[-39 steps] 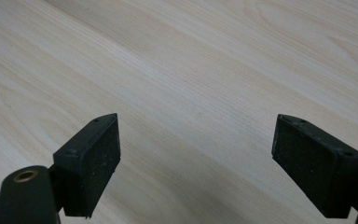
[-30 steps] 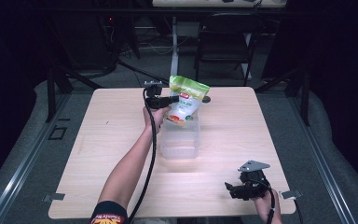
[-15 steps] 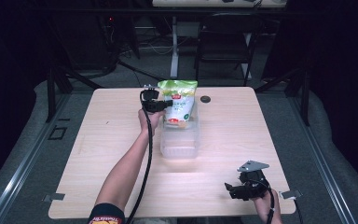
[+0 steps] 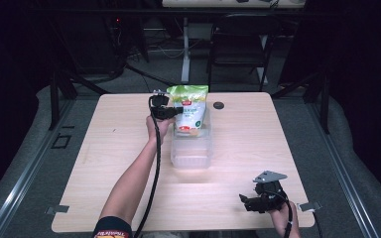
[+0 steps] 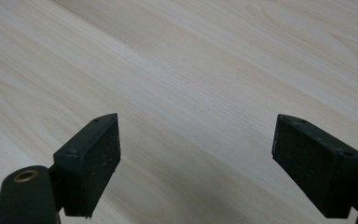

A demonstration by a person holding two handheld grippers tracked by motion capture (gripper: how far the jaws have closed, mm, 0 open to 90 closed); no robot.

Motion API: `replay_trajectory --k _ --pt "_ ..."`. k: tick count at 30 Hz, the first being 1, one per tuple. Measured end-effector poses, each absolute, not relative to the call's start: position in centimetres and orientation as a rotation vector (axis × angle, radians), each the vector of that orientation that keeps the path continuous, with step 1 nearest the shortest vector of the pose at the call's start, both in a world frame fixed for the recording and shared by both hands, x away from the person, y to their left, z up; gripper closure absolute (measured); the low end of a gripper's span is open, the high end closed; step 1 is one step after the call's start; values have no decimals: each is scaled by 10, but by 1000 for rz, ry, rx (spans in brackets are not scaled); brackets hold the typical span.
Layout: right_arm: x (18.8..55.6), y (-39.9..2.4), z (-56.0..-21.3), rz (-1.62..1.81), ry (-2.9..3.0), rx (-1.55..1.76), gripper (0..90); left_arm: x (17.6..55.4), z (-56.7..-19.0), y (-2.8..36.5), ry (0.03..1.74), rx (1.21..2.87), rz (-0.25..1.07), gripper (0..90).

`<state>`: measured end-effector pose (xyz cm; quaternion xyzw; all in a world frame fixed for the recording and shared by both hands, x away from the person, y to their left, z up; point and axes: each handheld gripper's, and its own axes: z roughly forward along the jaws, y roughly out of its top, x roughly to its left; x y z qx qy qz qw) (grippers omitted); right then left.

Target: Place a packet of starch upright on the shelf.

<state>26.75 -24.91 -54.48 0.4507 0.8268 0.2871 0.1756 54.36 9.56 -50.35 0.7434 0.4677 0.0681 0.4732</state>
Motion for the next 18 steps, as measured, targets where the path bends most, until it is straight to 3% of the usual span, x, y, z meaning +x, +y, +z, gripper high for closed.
replay_trajectory --k 9,16,17,18 --pt "268 -248 -545 810 2358 1268 148 545 -500 96 1144 1867 164 792" --pt "268 -248 -546 821 2346 1274 148 544 -491 101 1146 1900 178 429" --pt "268 -248 -546 819 2347 1272 148 544 -487 101 1139 1914 190 429" --pt "269 -248 -545 808 2357 1266 148 542 -484 100 1139 1923 206 369"
